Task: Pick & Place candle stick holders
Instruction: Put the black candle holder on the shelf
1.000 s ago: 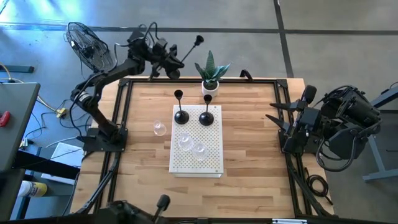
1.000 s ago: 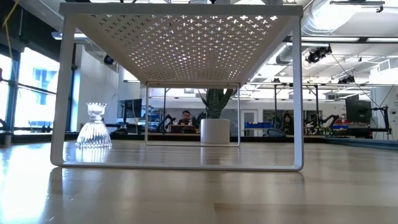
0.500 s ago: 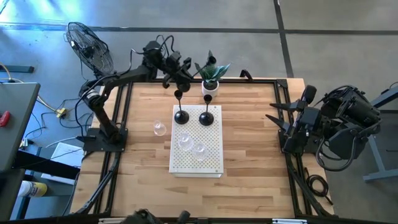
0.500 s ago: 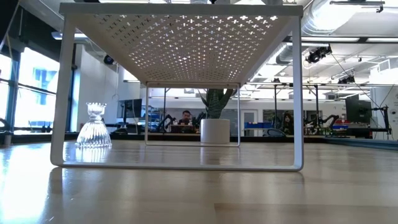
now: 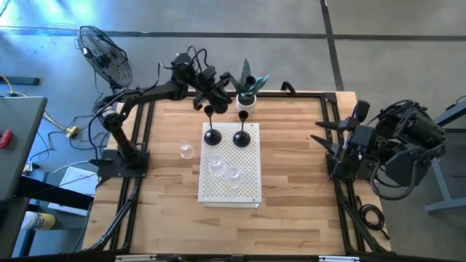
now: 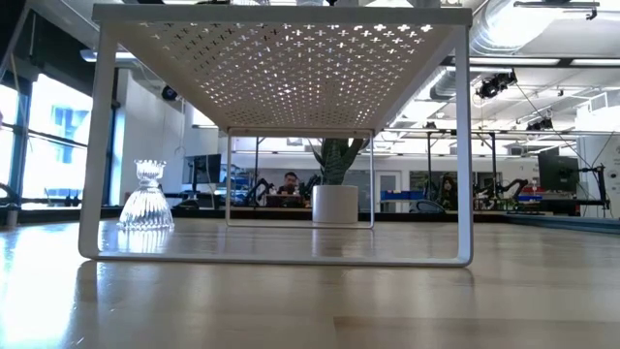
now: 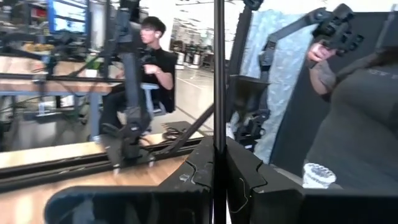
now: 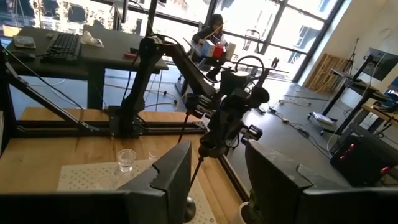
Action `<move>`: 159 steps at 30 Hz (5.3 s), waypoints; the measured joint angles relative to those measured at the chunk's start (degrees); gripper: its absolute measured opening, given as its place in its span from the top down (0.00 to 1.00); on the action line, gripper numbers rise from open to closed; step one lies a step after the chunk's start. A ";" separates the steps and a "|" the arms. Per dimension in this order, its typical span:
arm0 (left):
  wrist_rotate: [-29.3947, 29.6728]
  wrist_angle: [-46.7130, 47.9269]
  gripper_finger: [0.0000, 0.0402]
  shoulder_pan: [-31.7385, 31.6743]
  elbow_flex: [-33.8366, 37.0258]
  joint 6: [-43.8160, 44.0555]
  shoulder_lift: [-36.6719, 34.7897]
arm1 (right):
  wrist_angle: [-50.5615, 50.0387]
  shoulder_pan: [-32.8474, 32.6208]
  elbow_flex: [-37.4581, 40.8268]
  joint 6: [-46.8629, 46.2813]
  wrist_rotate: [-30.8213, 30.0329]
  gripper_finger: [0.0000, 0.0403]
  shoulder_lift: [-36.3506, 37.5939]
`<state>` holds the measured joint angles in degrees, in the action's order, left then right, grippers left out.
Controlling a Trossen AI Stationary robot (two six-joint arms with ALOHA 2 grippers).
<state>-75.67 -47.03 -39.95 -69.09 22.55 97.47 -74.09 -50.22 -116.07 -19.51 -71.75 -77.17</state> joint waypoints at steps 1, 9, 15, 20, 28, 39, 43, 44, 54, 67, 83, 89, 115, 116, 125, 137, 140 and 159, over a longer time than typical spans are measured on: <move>0.15 -0.04 0.98 0.58 0.01 -0.17 -0.02 | 0.32 0.00 0.00 0.00 -0.02 0.64 0.00; 1.36 -4.28 0.98 1.27 0.06 2.69 3.60 | 1.67 0.00 0.00 0.02 0.43 0.64 0.00; 1.59 -7.89 0.98 1.47 0.75 4.75 3.72 | 2.14 0.00 0.00 -0.01 1.23 0.64 0.00; 2.77 -10.12 0.98 1.78 3.19 5.52 3.72 | 2.41 0.00 0.00 -0.13 1.15 0.64 0.00; 4.37 -15.00 0.98 2.23 7.21 8.34 3.73 | 2.42 0.22 0.00 0.26 -1.33 0.64 0.00; 5.94 -17.89 0.98 4.21 8.85 7.32 4.12 | 2.46 5.45 0.00 0.46 3.82 0.64 0.00; 6.27 -20.43 0.98 5.48 8.82 8.41 6.63 | 3.05 7.19 0.00 0.49 6.62 0.64 0.00; 6.48 -22.10 0.98 5.76 8.82 9.08 7.29 | 3.30 7.51 0.00 0.67 7.21 0.64 0.00; 7.16 -36.60 0.98 5.86 8.80 19.66 12.01 | 10.58 7.93 0.00 7.85 9.38 0.64 0.00; 7.88 -38.20 0.98 5.84 13.55 18.27 12.20 | 10.63 7.93 0.00 7.96 9.38 0.64 0.00; 9.17 -41.59 0.98 7.07 14.29 17.81 12.20 | 13.98 12.91 0.00 10.85 14.43 0.64 0.00; 9.58 -42.43 0.98 7.43 14.31 18.07 13.91 | 15.89 14.26 0.00 12.79 15.66 0.64 0.00; 10.85 -42.64 0.98 9.01 14.31 18.18 14.95 | 17.99 21.27 0.00 15.72 24.33 0.64 0.00; 10.83 -42.63 0.98 9.01 14.31 18.18 14.97 | 18.02 21.42 0.00 15.69 24.55 0.64 0.00; 10.09 -41.66 0.98 8.99 14.31 17.79 14.96 | 18.37 21.46 0.00 15.52 25.01 0.64 0.00; 9.09 -39.49 0.98 10.01 14.31 16.80 14.95 | 18.37 21.48 0.00 15.52 25.03 0.64 0.00; 9.21 -38.53 0.98 10.49 14.29 14.85 14.92 | 18.35 21.48 0.00 15.58 25.03 0.64 0.00; 10.98 -36.57 0.98 11.13 14.27 10.63 14.88 | 18.00 21.49 0.00 15.62 25.03 0.64 0.00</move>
<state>-64.69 -83.60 -28.82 -54.83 33.18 112.36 -56.10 -28.73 -116.07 -3.88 -46.72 -77.17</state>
